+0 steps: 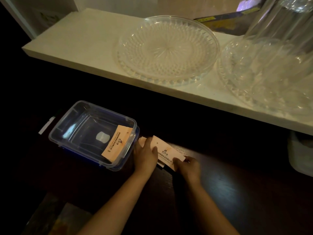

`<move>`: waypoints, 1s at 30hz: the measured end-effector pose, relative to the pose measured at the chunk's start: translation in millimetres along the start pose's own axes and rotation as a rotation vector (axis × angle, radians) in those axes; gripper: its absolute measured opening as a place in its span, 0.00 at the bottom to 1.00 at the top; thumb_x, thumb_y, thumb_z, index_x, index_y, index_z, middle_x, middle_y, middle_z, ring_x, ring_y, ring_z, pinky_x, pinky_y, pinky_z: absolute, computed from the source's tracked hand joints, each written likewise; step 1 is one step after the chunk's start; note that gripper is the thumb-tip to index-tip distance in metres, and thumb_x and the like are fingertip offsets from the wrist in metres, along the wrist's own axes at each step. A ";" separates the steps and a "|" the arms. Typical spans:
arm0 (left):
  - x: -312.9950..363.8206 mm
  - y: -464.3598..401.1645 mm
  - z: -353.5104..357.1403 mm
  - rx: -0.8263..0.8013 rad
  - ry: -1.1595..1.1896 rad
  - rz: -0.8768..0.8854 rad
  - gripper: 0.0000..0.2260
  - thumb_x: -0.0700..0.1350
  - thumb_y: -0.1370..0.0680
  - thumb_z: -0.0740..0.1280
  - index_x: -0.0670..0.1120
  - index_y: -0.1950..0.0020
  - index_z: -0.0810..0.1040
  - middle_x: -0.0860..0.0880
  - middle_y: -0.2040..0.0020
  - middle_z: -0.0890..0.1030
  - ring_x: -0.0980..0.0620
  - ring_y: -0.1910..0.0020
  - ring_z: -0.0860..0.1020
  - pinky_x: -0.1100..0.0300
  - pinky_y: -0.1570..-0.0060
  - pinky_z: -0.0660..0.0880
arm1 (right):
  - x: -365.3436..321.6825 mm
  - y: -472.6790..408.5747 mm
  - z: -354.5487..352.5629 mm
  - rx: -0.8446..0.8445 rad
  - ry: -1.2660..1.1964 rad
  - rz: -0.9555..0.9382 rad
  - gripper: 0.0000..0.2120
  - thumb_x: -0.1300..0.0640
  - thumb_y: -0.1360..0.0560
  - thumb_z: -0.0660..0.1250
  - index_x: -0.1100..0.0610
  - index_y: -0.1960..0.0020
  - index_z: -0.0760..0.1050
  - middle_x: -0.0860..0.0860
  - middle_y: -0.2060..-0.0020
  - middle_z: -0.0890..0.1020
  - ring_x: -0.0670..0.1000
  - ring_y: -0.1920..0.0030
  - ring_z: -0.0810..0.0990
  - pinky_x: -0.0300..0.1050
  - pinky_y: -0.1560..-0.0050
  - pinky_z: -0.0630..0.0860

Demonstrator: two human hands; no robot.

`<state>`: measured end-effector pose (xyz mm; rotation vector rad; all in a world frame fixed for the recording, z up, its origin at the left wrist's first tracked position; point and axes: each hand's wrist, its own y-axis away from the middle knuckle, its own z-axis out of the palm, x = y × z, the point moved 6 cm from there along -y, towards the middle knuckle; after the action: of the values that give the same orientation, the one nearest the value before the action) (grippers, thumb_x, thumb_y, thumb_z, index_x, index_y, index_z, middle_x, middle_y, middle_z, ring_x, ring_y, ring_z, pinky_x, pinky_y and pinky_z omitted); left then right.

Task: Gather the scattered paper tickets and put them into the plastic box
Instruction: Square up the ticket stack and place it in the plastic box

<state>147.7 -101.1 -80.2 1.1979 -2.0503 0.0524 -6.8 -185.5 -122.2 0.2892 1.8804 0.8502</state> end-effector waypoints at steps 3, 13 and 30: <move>-3.9 0.2 0.5 -0.026 -0.060 -0.039 0.20 0.49 0.23 0.59 0.52 0.32 0.64 0.42 0.30 0.65 0.40 0.31 0.60 0.44 0.35 0.65 | -0.7 1.1 -3.6 0.005 0.026 -0.029 0.15 0.59 0.30 0.72 0.46 0.63 0.67 0.50 0.64 0.79 0.53 0.60 0.82 0.52 0.57 0.83; -18.4 -1.0 -0.7 -0.155 0.403 -0.199 0.33 0.36 0.27 0.66 0.42 0.27 0.54 0.43 0.30 0.69 0.47 0.35 0.71 0.59 0.41 0.68 | -18.7 7.2 -7.5 -0.049 0.248 -0.213 0.11 0.60 0.29 0.70 0.60 0.47 0.77 0.55 0.53 0.83 0.52 0.56 0.82 0.50 0.52 0.81; -35.1 68.3 20.0 -0.249 0.511 0.205 0.34 0.37 0.27 0.66 0.59 0.30 0.54 0.58 0.37 0.68 0.63 0.38 0.69 0.68 0.41 0.68 | 9.9 57.8 -45.7 -0.166 0.557 -0.922 0.35 0.65 0.29 0.69 0.44 0.30 0.57 0.51 0.46 0.72 0.45 0.48 0.74 0.25 0.45 0.67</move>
<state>93.8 -44.7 -94.7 0.7257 -1.6595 0.1766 -60.9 -157.9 -79.4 -0.9471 2.0965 0.4405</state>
